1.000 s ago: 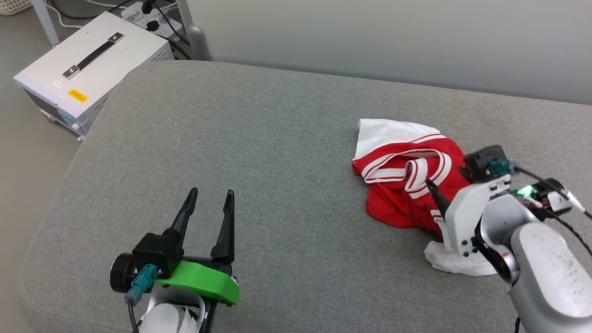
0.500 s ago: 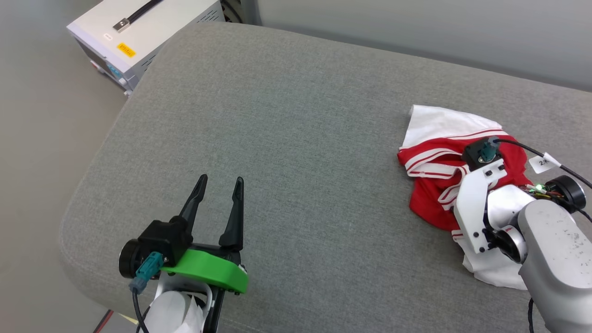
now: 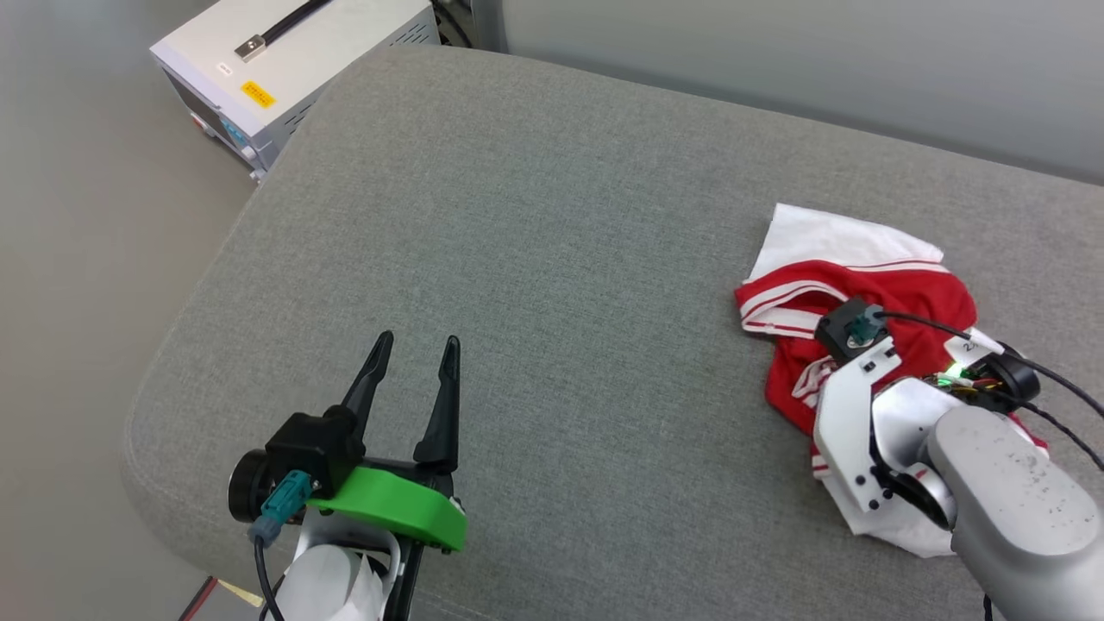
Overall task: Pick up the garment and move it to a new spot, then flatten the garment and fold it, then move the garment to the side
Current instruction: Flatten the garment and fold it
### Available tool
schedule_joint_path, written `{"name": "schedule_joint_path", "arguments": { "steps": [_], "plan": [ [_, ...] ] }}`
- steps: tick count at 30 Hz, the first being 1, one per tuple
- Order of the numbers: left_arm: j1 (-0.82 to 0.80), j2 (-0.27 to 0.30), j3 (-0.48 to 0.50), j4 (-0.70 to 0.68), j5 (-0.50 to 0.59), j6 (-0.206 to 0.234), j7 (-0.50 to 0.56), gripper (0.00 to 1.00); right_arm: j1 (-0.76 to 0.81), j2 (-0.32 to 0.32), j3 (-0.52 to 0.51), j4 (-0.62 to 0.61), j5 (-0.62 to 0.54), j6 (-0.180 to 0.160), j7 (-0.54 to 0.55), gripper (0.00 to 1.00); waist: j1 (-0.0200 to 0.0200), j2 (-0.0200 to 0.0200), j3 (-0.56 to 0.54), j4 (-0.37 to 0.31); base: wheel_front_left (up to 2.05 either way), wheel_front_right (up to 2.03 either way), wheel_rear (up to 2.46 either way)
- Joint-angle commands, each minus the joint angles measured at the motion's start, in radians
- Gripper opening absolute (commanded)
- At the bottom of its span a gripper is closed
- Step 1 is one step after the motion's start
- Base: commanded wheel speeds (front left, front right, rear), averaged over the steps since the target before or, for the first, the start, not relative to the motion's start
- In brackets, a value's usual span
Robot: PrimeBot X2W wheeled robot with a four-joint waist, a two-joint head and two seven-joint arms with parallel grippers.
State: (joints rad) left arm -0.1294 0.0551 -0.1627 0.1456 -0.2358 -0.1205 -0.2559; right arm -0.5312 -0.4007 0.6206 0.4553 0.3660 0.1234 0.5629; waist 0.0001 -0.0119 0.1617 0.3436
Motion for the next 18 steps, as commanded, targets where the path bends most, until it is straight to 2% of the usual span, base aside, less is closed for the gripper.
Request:
{"name": "schedule_joint_path", "arguments": {
  "steps": [1,5,10,14,15,16,18],
  "plan": [
    [-0.001,-0.005,0.002,0.002,0.007,-0.003,-0.006,1.0,0.013,0.01,0.047,-0.008,0.029,0.007,-0.013,0.0,-0.0001,0.0119,-0.035,-0.021,0.0,0.0,0.0],
    [0.02,-0.005,0.011,0.006,0.015,-0.004,-0.006,1.0,0.032,-0.025,0.172,-0.086,0.12,0.007,-0.027,0.0,-0.0001,0.0119,-0.079,-0.047,0.0,0.0,0.0],
    [0.044,-0.005,0.017,0.008,0.021,-0.005,-0.006,1.0,0.049,-0.124,0.371,-0.225,0.235,0.007,0.012,0.0,-0.0001,0.0119,-0.117,-0.081,0.0,0.0,0.0],
    [0.047,-0.005,0.018,0.004,0.02,-0.005,-0.006,1.0,0.037,-0.196,0.463,-0.276,0.281,0.007,0.021,0.0,-0.0001,0.0119,-0.117,-0.105,0.0,0.0,0.0],
    [0.047,-0.005,0.018,0.003,0.019,-0.005,-0.006,1.0,0.031,-0.203,0.465,-0.28,0.281,0.007,0.001,0.47,-0.0001,0.0119,-0.116,-0.11,0.0,0.0,0.0],
    [0.046,-0.005,0.017,0.003,0.018,-0.005,-0.006,1.0,0.029,-0.207,0.457,-0.277,0.287,0.007,-0.027,1.0,-0.0001,0.0119,-0.114,-0.115,0.0,0.0,0.0],
    [0.046,-0.005,0.02,0.003,0.017,-0.004,-0.006,1.0,0.028,-0.204,0.436,-0.269,0.3,0.007,-0.073,1.0,-0.0001,0.0119,-0.112,-0.127,0.0,0.0,0.0]
  ]
}}
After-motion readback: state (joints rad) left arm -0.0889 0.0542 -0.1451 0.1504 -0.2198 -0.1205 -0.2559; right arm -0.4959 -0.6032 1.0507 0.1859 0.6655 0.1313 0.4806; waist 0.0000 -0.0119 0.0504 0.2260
